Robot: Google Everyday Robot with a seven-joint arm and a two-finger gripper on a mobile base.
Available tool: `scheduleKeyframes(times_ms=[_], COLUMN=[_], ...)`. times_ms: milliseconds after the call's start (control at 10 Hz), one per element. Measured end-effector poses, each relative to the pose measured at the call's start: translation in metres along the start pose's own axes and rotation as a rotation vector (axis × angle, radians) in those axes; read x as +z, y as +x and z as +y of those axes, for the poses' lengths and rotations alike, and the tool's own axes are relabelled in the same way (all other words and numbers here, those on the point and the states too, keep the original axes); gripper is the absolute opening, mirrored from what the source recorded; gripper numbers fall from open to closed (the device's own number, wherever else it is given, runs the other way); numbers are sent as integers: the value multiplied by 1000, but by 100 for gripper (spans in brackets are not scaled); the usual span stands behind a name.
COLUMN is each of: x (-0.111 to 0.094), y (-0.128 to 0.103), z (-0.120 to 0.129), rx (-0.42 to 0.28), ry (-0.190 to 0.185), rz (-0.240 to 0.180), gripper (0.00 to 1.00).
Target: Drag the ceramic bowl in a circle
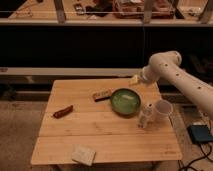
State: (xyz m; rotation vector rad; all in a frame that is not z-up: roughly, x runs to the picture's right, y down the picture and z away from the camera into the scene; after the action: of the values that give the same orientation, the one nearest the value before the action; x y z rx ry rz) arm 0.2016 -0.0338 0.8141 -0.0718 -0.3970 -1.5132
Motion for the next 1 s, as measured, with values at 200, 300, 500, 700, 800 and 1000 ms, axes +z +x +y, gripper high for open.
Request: scheduleKeyframes(times_ms=[200, 300, 500, 700, 800, 1000], x=[0, 0, 0, 5, 10, 15], y=[0, 0, 0, -2, -3, 0], z=[0, 0, 1, 22, 37, 47], rx=[0, 0, -2, -39, -57, -94], ry=[0, 0, -4, -74, -110, -112], rz=[0, 0, 0, -17, -32, -40], gripper=[65, 65, 65, 65, 65, 65])
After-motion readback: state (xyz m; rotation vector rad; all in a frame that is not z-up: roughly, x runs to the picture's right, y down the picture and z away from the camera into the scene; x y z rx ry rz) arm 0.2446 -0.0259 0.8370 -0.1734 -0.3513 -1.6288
